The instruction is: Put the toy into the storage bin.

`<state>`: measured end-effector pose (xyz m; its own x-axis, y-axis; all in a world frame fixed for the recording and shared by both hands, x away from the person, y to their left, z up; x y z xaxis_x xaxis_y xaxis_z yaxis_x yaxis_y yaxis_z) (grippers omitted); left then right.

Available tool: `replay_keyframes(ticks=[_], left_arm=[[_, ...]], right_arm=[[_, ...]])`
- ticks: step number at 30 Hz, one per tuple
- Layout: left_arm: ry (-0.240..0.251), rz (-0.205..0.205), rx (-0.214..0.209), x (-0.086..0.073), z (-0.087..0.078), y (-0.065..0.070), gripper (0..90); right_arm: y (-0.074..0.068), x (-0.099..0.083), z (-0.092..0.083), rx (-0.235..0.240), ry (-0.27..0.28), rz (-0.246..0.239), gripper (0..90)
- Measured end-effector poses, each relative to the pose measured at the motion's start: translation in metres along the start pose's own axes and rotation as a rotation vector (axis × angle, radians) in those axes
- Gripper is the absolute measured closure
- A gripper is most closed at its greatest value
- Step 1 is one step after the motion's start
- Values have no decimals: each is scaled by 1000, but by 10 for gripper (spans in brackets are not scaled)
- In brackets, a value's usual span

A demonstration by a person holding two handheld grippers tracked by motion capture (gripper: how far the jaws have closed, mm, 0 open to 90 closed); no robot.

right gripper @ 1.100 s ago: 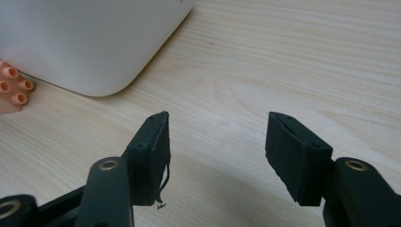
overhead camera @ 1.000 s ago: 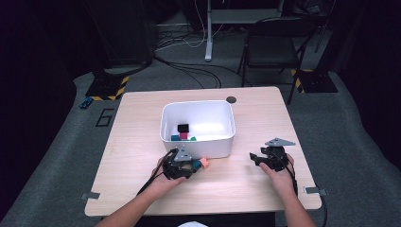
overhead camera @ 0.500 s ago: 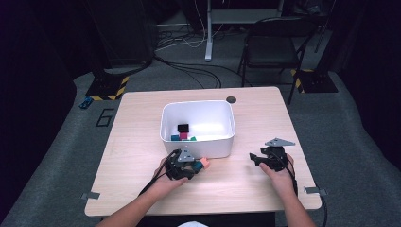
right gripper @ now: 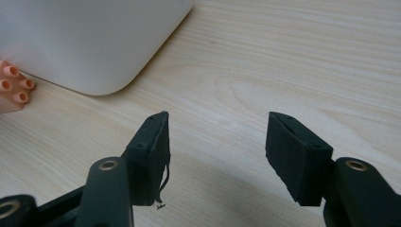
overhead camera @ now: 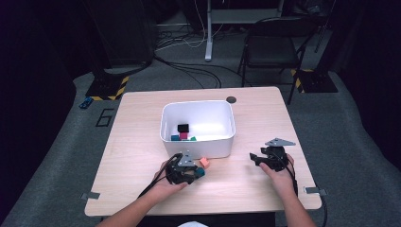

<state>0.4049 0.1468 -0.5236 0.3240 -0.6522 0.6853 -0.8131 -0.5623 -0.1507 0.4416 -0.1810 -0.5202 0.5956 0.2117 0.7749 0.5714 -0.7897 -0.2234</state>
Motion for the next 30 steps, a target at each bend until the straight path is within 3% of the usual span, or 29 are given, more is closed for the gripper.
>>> replay_keyframes(ticks=[3, 6, 8, 12, 16, 26, 30], left_arm=[[3, -20, 6, 0, 2, -2, 522], [-6, -31, 2, -1, 5, -6, 493], [-5, -49, -8, -1, 8, -6, 495], [-13, -43, -28, -2, 12, -5, 504], [-24, -35, -21, -3, 14, -4, 555], [-16, -32, -26, -2, 10, -5, 568], [-12, -51, -30, -1, 7, -6, 568]], right_arm=[[-1, 0, 0, 0, 1, 4, 401], [-1, 0, 1, 1, -5, -4, 401], [-1, 0, 1, 0, -5, -6, 401], [0, 0, 1, -1, -5, -5, 401], [0, 0, 0, -3, -3, -5, 401], [-1, 0, 0, -2, -2, 0, 401], [0, 0, 0, 0, 0, 0, 401]])
Point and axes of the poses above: each handheld gripper's, and its own axes: z roughly forward along the jaws, x roughly out of its top, y roughly to its right, the point moved 3 cm from there along z, roughly forward along the jaws, and after that the axes turned 10 degrees about x, right-handed, at the moved point
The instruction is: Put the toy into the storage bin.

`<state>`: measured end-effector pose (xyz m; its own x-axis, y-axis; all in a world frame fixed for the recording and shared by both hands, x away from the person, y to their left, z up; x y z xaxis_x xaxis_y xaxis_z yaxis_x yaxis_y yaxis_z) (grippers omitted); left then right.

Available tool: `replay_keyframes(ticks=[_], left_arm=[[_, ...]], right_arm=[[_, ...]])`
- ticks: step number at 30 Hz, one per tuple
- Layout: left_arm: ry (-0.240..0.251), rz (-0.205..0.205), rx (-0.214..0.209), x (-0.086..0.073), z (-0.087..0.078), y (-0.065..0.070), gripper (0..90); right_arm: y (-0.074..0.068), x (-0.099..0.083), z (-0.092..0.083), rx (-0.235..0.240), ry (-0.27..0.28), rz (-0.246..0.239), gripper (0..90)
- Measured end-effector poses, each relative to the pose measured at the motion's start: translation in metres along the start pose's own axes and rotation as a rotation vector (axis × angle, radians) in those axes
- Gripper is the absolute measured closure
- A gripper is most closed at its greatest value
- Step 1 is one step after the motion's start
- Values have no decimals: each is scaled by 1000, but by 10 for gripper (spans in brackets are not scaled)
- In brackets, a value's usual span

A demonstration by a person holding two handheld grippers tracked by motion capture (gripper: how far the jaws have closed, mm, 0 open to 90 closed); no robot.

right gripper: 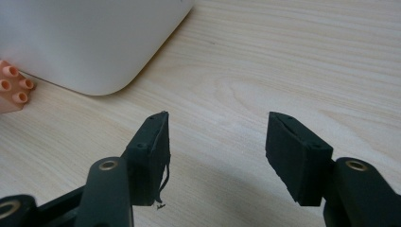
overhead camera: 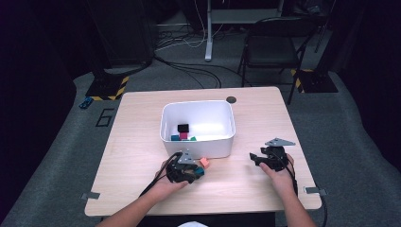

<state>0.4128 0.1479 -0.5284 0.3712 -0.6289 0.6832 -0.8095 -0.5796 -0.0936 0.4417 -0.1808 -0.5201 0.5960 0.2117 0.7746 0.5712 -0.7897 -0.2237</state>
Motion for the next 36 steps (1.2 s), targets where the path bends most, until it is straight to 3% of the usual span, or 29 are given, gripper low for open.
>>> replay_keyframes(ticks=[7, 20, 36], left_arm=[[4, -14, 0, 0, -7, -3, 568], [42, -25, -8, 16, -32, -8, 568], [58, 3, -21, 41, -67, -11, 568]], right_arm=[[0, 0, 0, 1, 1, 0, 401], [0, 0, 0, 1, 1, 0, 401], [0, 0, 0, 0, -3, -4, 401]])
Point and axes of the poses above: each handheld gripper's, and its own axes: z roughly forward along the jaws, x roughly out of its top, y roughly to its right, the point moved 3 cm from there along z, roughly forward along the jaws, and after that the axes turned 10 degrees about x, right-handed, at the moved point
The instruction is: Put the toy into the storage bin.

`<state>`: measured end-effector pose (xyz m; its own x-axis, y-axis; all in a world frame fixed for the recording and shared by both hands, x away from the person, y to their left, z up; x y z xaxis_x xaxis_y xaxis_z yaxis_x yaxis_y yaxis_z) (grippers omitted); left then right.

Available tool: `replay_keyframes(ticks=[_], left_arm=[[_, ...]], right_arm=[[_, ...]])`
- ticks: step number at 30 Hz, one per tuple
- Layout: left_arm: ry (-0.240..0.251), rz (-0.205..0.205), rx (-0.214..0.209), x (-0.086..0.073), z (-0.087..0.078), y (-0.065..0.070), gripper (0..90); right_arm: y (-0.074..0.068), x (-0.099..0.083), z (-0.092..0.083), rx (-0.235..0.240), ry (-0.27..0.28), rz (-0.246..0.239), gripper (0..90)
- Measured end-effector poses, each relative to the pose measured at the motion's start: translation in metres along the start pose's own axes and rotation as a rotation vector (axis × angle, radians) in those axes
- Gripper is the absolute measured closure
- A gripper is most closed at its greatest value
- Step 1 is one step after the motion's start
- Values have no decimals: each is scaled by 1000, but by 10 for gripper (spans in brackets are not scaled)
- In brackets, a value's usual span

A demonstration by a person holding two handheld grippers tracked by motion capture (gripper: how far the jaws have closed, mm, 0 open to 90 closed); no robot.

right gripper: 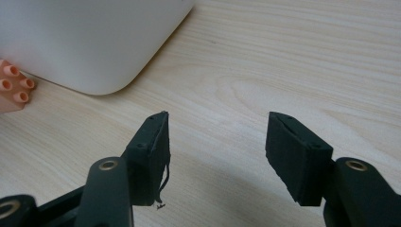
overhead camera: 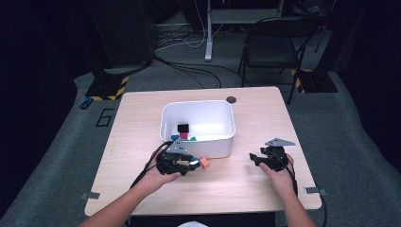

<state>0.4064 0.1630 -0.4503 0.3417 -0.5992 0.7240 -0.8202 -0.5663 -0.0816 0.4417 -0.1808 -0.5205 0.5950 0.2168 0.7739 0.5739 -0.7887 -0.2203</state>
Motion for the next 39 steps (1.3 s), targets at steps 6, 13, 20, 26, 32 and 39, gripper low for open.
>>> replay_keyframes(ticks=[6, 13, 20, 26, 32, 39], left_arm=[[16, -1, -3, 14, -13, -4, 568], [48, 1, -7, 35, -26, -8, 568], [55, 7, -6, 48, -30, -11, 568], [61, 1, -4, 56, -29, -16, 568], [68, -8, 14, 61, -33, -26, 568], [67, -48, 49, 61, -33, -46, 568]], right_arm=[[1, 0, 0, -2, -3, 3, 401], [1, 0, 0, 0, -4, 0, 401], [1, 0, 0, 0, -3, 1, 401], [1, 0, 0, 2, -3, 1, 401], [0, 0, 1, 1, -1, 6, 401], [-1, 0, 1, -2, -3, 3, 401]])
Point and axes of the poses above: each handheld gripper's, and its own axes: z roughly forward along the jaws, x roughly out of its top, y roughly to its right, the point moved 3 cm from there along z, roughly forward along the jaws, and after that the axes turned 10 degrees about x, right-handed, at the moved point
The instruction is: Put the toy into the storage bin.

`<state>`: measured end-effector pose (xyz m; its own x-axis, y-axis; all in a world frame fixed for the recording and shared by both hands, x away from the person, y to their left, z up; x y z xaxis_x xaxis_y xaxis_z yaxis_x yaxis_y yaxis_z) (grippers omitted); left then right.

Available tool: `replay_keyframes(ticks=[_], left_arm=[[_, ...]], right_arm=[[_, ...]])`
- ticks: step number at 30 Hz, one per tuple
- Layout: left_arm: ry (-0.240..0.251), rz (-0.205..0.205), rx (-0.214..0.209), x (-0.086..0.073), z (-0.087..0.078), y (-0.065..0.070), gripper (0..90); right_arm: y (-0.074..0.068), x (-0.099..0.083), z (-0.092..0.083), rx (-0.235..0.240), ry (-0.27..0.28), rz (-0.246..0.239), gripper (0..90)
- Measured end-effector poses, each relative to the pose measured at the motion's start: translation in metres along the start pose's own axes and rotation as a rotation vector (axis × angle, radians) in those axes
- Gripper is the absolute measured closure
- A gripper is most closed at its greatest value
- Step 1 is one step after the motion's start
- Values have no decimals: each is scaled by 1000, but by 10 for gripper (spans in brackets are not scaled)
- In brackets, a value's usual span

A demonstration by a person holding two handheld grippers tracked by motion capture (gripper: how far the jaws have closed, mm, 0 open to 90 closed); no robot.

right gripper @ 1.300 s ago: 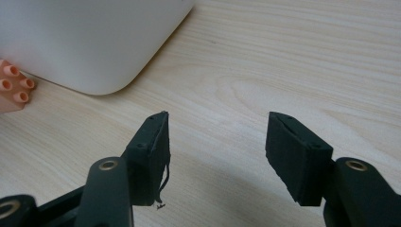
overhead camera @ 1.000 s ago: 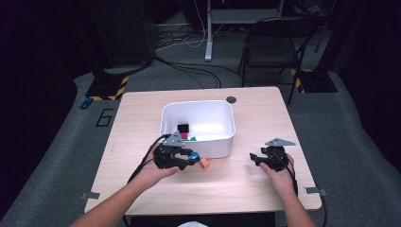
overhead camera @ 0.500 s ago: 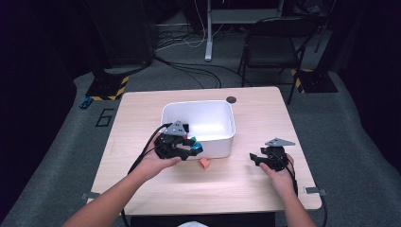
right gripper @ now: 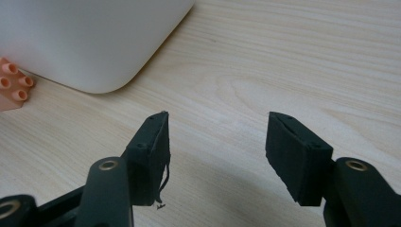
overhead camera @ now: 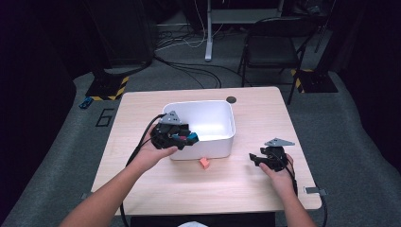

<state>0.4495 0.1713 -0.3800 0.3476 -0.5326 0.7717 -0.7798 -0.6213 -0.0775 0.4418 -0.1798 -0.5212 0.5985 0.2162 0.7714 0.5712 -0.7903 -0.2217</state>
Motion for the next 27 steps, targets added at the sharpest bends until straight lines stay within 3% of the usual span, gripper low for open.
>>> replay_keyframes(ticks=[12, 27], left_arm=[[-1, -85, 82, -5, 4, -35, 568], [-53, -118, 132, -18, 16, -56, 568]], right_arm=[[0, 0, 1, 5, -3, 0, 401], [0, 0, 1, 4, -4, -2, 401]])
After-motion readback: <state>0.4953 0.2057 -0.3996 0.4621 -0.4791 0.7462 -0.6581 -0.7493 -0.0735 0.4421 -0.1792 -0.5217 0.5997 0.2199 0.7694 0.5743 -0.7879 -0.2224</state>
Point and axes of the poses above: each handheld gripper's, and its own axes: z roughly forward along the jaws, x roughly out of its top, y roughly to its right, the point moved 3 cm from there along z, roughly forward along the jaws, and after that the axes turned 10 degrees about x, right-handed, at the moved point
